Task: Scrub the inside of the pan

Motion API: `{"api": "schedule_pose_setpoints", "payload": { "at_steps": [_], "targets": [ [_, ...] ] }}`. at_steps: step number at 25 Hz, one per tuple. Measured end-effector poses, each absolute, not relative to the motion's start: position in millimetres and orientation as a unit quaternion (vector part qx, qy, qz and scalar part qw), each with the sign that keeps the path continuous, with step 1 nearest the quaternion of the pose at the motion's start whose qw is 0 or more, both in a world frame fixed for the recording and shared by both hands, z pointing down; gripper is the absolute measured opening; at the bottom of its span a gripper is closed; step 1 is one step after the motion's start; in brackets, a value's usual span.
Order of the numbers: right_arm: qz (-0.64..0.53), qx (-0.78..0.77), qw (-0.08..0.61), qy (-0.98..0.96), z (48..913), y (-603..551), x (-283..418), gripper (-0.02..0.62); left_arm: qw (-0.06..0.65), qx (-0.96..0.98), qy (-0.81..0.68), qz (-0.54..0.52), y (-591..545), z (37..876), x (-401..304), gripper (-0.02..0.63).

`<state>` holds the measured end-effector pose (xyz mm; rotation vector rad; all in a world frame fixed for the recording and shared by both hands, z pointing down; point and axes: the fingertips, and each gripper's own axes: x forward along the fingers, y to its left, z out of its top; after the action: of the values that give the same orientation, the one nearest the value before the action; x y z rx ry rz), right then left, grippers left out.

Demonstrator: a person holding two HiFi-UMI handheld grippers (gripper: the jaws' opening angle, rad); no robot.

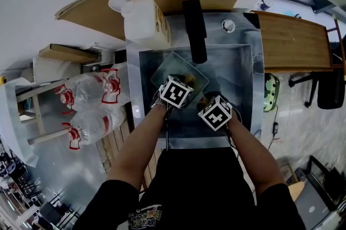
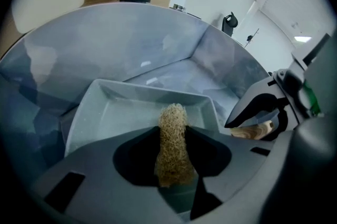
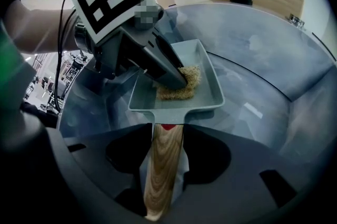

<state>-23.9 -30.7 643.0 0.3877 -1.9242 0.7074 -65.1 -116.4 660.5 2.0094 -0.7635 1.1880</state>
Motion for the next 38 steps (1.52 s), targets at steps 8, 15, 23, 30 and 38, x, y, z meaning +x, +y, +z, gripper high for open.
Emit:
{"api": "schedule_pose_setpoints", "payload": {
  "at_steps": [8, 15, 23, 30, 38],
  "targets": [
    [0.298, 0.161, 0.506, -0.793, 643, -31, -23, 0.187, 0.326, 0.751, -0.33, 0.471, -137, 660, -92, 0.146],
    [0.306, 0.162, 0.505, -0.791, 644, -30, -23, 0.187, 0.303, 0.733, -0.369, 0.485, -159, 660, -120, 0.146],
    [0.314, 0.161, 0.505, -0.788, 644, -31, -23, 0.187, 0.23, 0.708, -0.4, 0.535, -174, 662, -132, 0.145],
    [0.324, 0.161, 0.503, -0.785, 645, -31, -23, 0.187, 0.175, 0.712, -0.392, 0.556, -178, 664, -131, 0.143],
    [0.324, 0.161, 0.507, -0.783, 645, -31, -24, 0.187, 0.235, 0.739, -0.387, 0.498, -171, 647, -120, 0.144]
  ]
}}
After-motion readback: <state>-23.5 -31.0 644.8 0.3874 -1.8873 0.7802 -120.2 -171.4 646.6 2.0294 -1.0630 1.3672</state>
